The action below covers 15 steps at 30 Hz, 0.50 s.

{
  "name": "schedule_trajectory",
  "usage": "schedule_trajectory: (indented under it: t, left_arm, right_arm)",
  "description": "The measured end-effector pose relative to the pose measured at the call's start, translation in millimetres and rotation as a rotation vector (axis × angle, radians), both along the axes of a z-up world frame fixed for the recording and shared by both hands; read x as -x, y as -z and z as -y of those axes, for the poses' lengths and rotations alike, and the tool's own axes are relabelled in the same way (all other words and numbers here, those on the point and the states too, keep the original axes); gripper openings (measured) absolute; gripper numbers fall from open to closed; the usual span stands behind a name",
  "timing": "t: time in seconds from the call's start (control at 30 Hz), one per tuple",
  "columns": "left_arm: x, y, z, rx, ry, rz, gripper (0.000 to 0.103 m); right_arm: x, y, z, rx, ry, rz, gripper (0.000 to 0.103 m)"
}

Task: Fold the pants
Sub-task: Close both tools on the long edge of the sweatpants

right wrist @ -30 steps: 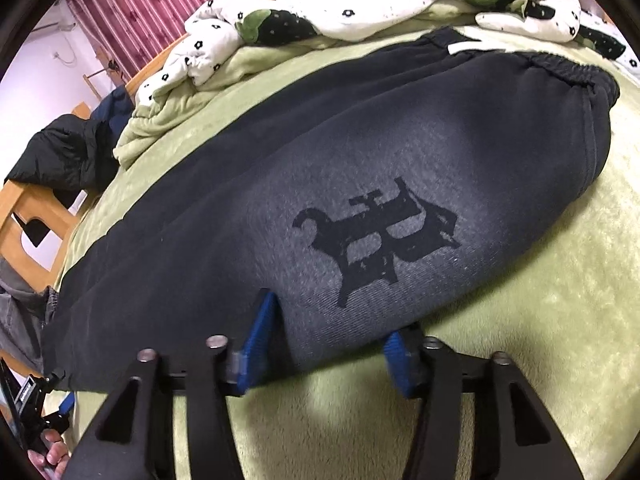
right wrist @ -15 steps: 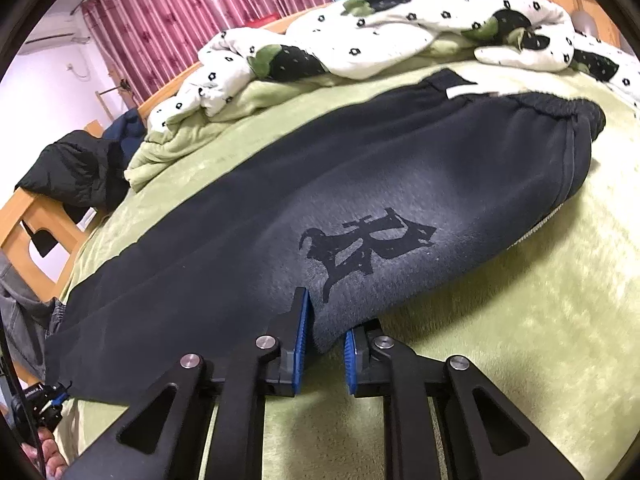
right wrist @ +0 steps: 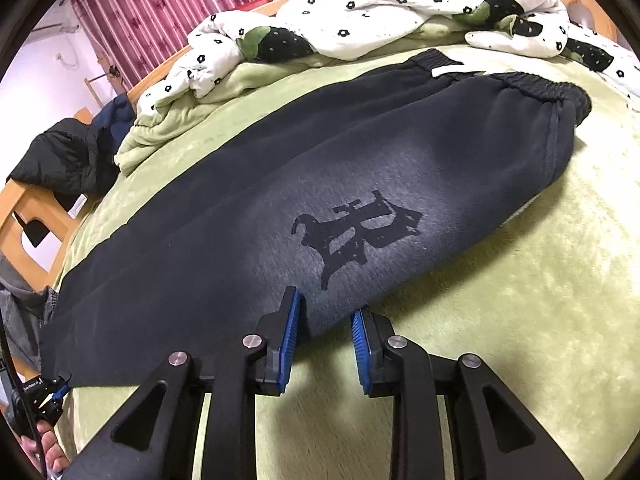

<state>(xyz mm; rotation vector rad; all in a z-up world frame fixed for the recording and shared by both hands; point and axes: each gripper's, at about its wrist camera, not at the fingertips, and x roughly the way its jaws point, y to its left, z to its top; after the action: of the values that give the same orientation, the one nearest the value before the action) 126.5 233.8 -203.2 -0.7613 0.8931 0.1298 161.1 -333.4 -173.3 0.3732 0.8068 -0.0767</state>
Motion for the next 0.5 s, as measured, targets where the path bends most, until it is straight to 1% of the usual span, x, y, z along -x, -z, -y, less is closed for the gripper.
schedule_trajectory:
  t: [0.03,0.1,0.17,0.27,0.33,0.43,0.5]
  left_arm:
    - [1,0,-1,0.009,-0.004,0.000,0.015]
    - [2,1,-3,0.025,-0.010,-0.003,0.016]
    - [2,3,-4,0.039,-0.019,-0.013,0.021]
    - [2,5,-4,0.047,-0.027,-0.011,0.024]
    - [2,5,-3,0.058,-0.028,-0.004,0.029]
    - [1,5,-4,0.068,-0.036,0.006,0.032]
    - [0,6,-3,0.057,-0.039,0.014,0.032]
  right_arm:
    - [1,0,2,-0.008,0.000,-0.003,0.027]
    - [2,2,6,-0.026,0.002,-0.017,0.034]
    - [-1,7,10,-0.048,0.005,-0.032,0.039]
    - [-9,18,12,-0.082,0.003,-0.063,0.042]
    - [-16,23,13,-0.103,-0.001,-0.075,0.043]
    - [-26,24,10,-0.112,-0.001,-0.080,0.045]
    - [-30,21,8,-0.110,0.003,-0.078,0.044]
